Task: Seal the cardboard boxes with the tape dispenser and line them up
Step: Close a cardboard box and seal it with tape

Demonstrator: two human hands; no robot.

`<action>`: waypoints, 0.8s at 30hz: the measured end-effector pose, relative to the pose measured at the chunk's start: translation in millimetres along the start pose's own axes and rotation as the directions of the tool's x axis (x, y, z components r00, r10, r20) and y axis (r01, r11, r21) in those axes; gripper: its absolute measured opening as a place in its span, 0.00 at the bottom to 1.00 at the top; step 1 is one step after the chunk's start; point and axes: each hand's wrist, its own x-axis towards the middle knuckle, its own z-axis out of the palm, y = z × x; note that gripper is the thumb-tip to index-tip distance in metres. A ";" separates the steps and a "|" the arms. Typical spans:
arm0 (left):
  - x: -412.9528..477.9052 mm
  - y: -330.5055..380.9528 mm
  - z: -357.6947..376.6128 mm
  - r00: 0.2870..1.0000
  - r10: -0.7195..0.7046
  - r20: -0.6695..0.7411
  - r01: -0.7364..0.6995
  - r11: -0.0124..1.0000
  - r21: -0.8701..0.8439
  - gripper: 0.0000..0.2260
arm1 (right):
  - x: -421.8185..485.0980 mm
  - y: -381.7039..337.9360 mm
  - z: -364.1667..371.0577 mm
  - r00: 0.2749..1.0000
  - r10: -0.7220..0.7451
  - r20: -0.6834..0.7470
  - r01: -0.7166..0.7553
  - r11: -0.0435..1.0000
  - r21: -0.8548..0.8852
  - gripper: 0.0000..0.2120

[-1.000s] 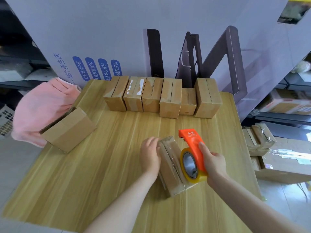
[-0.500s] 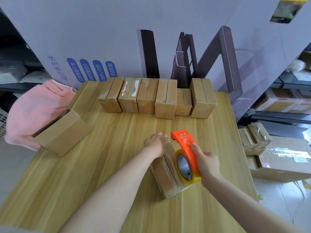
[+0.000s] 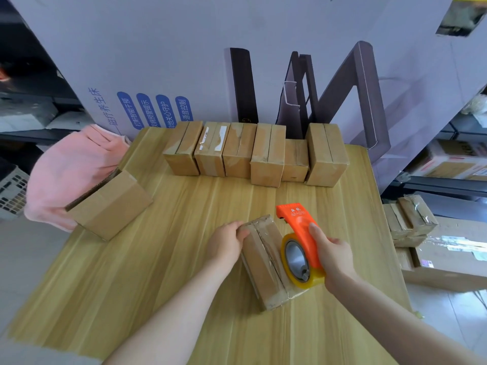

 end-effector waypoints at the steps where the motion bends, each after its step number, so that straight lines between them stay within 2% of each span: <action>1: 4.1 1.6 -1.6 0.998 -0.030 0.048 0.030 1.000 -0.002 0.18 | 0.3 -0.1 0.0 1.000 -0.001 -0.002 0.001 1.000 0.000 0.21; 3: 7.9 5.0 -0.9 0.993 -0.090 0.080 0.095 0.994 -0.051 0.21 | 0.7 0.1 0.2 1.000 -0.006 -0.004 0.006 1.000 -0.001 0.21; 4: 5.1 6.9 1.1 0.993 -0.110 0.033 0.113 0.988 -0.101 0.24 | 0.6 0.0 0.2 1.000 -0.007 -0.001 0.007 1.000 -0.002 0.21; 6: -7.6 6.0 9.7 0.967 -0.177 -0.184 0.124 0.956 -0.267 0.31 | -0.2 -0.1 -0.2 1.000 -0.004 0.003 0.004 1.000 -0.004 0.21; 8: -19.8 3.2 21.1 0.876 -0.361 -0.319 0.180 0.860 -0.478 0.31 | -0.1 0.4 -0.2 1.000 -0.006 0.008 0.006 1.000 -0.001 0.21; 10: -24.2 3.9 29.7 0.796 -0.547 -0.257 0.261 0.695 -0.670 0.26 | -0.2 0.4 -0.2 1.000 -0.008 0.010 0.008 1.000 -0.005 0.21; 11: -24.1 5.2 32.6 0.793 -0.565 -0.228 0.261 0.653 -0.711 0.22 | -0.1 0.6 -0.2 1.000 -0.011 0.010 0.011 1.000 -0.006 0.21; 13: -23.4 9.2 35.8 0.846 -0.480 -0.232 0.191 0.679 -0.709 0.15 | 0.2 1.0 -0.1 1.000 -0.015 0.006 0.015 1.000 -0.005 0.20; 17: -21.0 6.1 34.5 0.936 -0.261 -0.236 0.075 0.803 -0.591 0.15 | 1.1 2.3 1.3 1.000 -0.023 0.000 0.023 1.000 -0.004 0.21; 20: -10.5 -8.0 27.5 0.984 -0.103 -0.146 0.017 0.869 -0.494 0.12 | 0.8 2.2 3.2 0.999 -0.036 -0.001 0.036 0.999 -0.011 0.21; 22: -6.8 -11.4 23.8 0.993 -0.056 -0.108 0.002 0.898 -0.441 0.09 | 0.4 1.7 4.5 0.999 -0.045 -0.008 0.045 0.999 -0.020 0.21; 24: -10.9 -12.5 24.4 0.987 -0.073 -0.145 0.003 0.901 -0.433 0.09 | -0.5 0.1 6.3 0.999 -0.049 -0.013 0.049 0.998 -0.031 0.21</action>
